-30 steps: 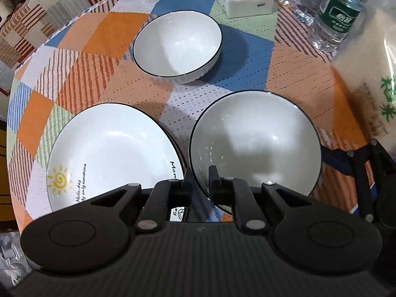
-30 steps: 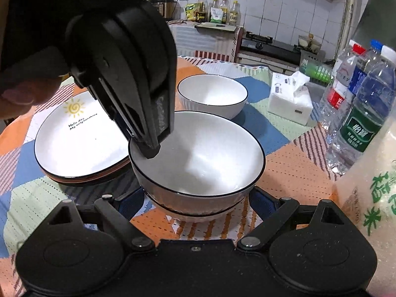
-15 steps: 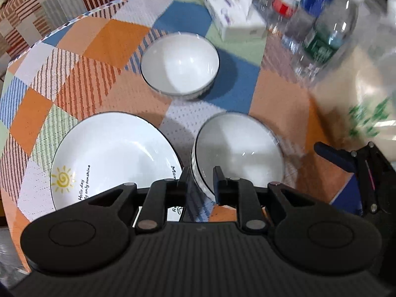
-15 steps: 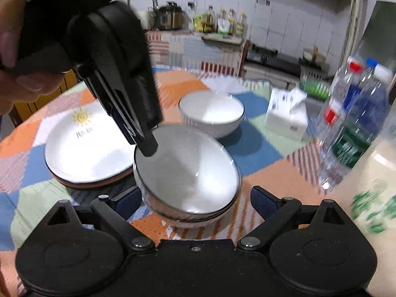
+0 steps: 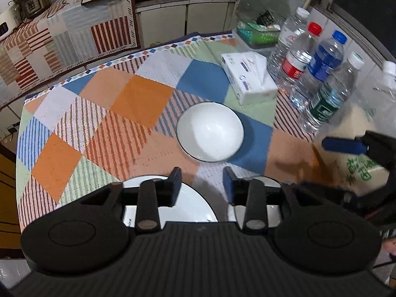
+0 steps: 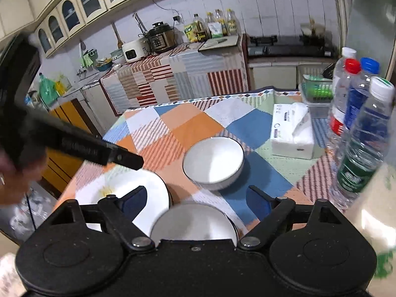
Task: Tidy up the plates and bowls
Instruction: 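Carry the two nested bowls over the remaining white bowl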
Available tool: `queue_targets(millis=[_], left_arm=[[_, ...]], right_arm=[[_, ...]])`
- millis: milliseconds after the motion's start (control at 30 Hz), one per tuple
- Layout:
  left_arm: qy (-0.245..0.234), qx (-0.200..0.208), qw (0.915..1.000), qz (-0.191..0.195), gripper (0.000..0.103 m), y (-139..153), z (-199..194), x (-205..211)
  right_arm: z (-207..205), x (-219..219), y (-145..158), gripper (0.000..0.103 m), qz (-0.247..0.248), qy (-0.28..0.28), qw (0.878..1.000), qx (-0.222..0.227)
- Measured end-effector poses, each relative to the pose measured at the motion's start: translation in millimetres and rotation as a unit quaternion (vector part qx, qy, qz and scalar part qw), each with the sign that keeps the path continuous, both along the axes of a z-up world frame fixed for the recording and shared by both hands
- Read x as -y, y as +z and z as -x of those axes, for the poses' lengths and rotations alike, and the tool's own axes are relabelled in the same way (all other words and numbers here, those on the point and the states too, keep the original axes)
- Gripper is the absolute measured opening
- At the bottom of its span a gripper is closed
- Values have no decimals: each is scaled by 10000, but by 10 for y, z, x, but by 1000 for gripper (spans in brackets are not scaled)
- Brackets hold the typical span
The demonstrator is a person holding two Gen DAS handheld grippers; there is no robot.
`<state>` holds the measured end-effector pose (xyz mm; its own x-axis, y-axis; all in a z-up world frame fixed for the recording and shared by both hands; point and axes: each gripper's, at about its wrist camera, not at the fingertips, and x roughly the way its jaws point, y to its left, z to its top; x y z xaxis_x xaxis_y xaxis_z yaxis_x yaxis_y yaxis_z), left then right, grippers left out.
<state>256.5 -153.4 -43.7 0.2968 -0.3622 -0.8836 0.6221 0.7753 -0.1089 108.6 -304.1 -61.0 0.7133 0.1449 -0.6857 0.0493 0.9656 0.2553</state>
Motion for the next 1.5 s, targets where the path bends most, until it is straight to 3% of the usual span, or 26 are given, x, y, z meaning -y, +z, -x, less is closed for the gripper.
queue_targets(millis=[100, 233, 400, 500, 700, 733, 833, 967, 1067, 1267, 1500], left_arm=[[190, -226, 9994, 167, 43, -71, -159, -68], [444, -260, 9981, 329, 46, -240, -372, -102], [548, -105, 9970, 540, 48, -500, -597, -40], [727, -33, 9969, 296, 50, -720, -773, 41], [1019, -329, 9929, 512, 49, -1033, -992, 76], [1048, -428, 9918, 586, 48, -1086, -1011, 89], [1102, -620, 9892, 735, 46, -1218, -1008, 95], [1077, -807, 9887, 661, 22, -1365, -956, 117], [996, -838, 9881, 822, 8, -1359, -891, 101], [749, -569, 9936, 629, 8, -1097, -670, 139], [486, -611, 9906, 1124, 9, -618, -463, -106]], right_arm=[[-254, 30, 24, 85, 51, -127, 9995, -285], [-589, 171, -75, 81, -459, -287, 9956, -762], [-928, 323, -382, 74, -904, -644, 9862, -1228], [-1095, 393, -594, 72, -1057, -867, 9824, -1274], [-1369, 483, -1016, 56, -1102, -1200, 9751, -1504], [-1399, 483, -1073, 46, -1081, -1236, 9741, -1554], [-1440, 481, -1194, 32, -1013, -1422, 9713, -1617], [-1454, 520, -1320, 17, -988, -1678, 9674, -1621], [-1443, 524, -1362, 10, -977, -1675, 9704, -1443], [-1374, 466, -1261, 11, -710, -1479, 9780, -1291], [-1068, 536, -900, 11, -1110, -1242, 9803, -1067]])
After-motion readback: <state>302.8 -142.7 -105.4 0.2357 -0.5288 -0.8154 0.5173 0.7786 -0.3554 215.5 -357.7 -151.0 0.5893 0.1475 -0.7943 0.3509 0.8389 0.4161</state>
